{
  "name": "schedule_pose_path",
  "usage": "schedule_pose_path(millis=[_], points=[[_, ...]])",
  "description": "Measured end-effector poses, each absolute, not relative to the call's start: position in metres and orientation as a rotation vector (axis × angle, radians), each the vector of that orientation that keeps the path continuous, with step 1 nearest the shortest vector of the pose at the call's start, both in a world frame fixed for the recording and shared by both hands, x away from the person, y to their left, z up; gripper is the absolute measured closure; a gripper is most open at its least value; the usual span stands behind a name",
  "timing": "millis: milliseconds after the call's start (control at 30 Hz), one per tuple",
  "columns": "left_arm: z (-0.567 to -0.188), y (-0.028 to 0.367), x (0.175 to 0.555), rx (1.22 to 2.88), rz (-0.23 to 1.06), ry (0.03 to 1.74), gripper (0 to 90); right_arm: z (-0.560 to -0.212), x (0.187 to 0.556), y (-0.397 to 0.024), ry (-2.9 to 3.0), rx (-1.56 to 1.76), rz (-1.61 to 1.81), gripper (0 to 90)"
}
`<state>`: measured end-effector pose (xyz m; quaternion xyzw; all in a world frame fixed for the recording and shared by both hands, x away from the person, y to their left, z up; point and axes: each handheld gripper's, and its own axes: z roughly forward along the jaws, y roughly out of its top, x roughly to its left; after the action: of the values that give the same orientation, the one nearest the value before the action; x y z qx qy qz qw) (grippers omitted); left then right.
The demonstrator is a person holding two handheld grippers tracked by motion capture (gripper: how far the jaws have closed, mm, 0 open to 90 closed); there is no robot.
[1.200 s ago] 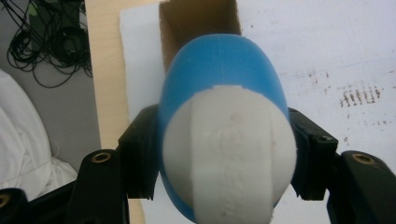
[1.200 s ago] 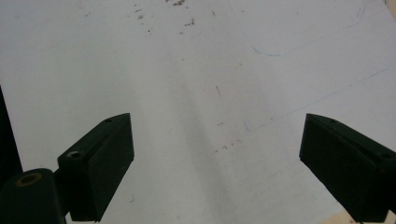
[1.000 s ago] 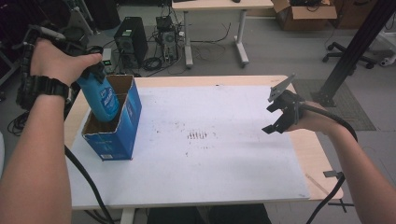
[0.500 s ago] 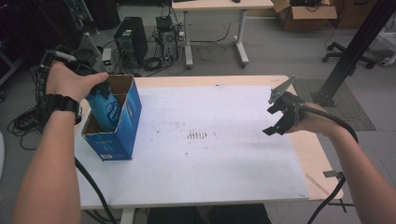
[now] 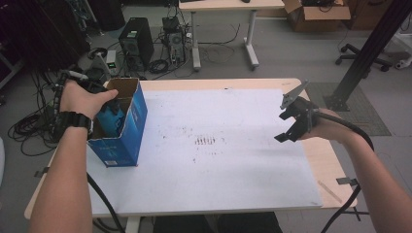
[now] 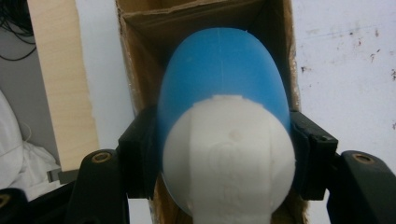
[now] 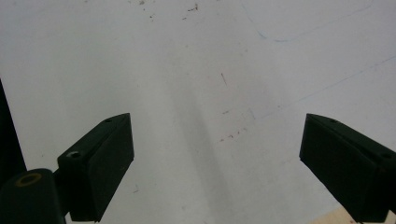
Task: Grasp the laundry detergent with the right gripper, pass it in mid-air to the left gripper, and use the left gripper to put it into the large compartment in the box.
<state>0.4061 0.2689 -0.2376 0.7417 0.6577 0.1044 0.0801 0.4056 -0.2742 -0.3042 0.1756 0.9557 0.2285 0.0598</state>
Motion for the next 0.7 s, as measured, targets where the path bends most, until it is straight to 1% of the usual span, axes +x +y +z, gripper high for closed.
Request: schedule_pose_path(millis=[300, 700], points=[[-0.257, 0.270, 0.408, 2.234, 0.291, 1.982, 38.0, -0.307, 0.405, -0.273, 2.902, 0.530, 0.687, 9.7], [-0.273, 0.271, 0.407, 2.252, 0.279, 1.987, 37.9, -0.310, 0.405, -0.272, 2.906, 0.533, 0.676, 9.7]])
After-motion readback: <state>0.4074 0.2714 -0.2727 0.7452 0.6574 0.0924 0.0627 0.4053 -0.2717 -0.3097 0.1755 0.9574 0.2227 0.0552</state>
